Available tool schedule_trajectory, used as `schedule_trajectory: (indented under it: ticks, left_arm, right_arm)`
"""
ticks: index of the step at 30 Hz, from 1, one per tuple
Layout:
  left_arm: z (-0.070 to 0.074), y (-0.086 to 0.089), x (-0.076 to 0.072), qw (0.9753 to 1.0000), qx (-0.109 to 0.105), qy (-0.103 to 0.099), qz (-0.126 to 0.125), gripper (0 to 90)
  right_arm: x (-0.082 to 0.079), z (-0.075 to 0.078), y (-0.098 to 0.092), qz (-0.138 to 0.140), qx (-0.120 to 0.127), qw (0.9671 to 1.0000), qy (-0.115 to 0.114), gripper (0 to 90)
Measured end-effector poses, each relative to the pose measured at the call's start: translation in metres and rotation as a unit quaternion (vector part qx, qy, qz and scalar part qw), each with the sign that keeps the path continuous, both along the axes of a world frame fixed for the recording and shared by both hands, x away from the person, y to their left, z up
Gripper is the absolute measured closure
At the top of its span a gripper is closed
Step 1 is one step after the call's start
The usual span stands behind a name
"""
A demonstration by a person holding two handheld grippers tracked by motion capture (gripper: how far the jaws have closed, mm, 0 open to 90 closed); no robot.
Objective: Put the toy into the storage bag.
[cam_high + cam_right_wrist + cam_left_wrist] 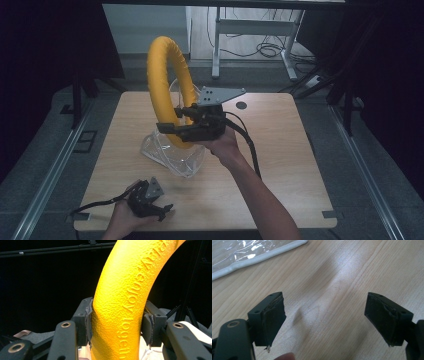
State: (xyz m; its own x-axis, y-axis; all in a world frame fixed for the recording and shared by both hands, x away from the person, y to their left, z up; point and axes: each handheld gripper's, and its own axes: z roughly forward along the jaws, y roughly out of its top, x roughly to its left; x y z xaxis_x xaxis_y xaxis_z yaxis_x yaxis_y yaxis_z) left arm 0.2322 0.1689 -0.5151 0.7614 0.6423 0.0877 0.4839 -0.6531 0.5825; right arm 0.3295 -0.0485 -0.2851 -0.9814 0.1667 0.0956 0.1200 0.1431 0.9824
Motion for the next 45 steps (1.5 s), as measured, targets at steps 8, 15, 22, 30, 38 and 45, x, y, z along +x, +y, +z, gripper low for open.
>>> schedule_trajectory:
  ticks: [8, 15, 22, 30, 38, 45]
  left_arm:
    - [-0.001, 0.0, 0.0, 1.0, 0.001, 0.0, -0.001, 16.6]
    - [-0.001, 0.001, 0.001, 1.0, 0.001, 0.0, -0.001, 16.7]
    - [-0.001, 0.001, 0.001, 1.0, 0.0, 0.002, 0.001, 16.7]
    - [-0.001, 0.001, 0.001, 1.0, 0.001, 0.0, 0.001, 16.7]
    - [-0.002, 0.001, 0.001, 1.0, 0.0, -0.001, 0.002, 16.7]
    - [-0.002, 0.0, 0.001, 1.0, 0.002, 0.001, 0.001, 16.7]
  right_arm:
    - [0.001, -0.003, 0.004, 0.008, 0.002, 1.0, 0.005, 49.4]
    - [0.005, -0.011, 0.008, 0.008, 0.002, 0.9999, 0.014, 49.4]
    - [0.011, -0.023, 0.009, 0.009, 0.006, 0.9995, 0.029, 49.4]
    - [0.015, -0.034, 0.01, 0.007, 0.0, 0.9993, 0.037, 49.4]
    - [0.017, -0.044, 0.01, 0.007, -0.001, 0.999, 0.043, 49.3]
    - [0.021, -0.056, 0.01, 0.007, -0.005, 0.9986, 0.052, 49.3]
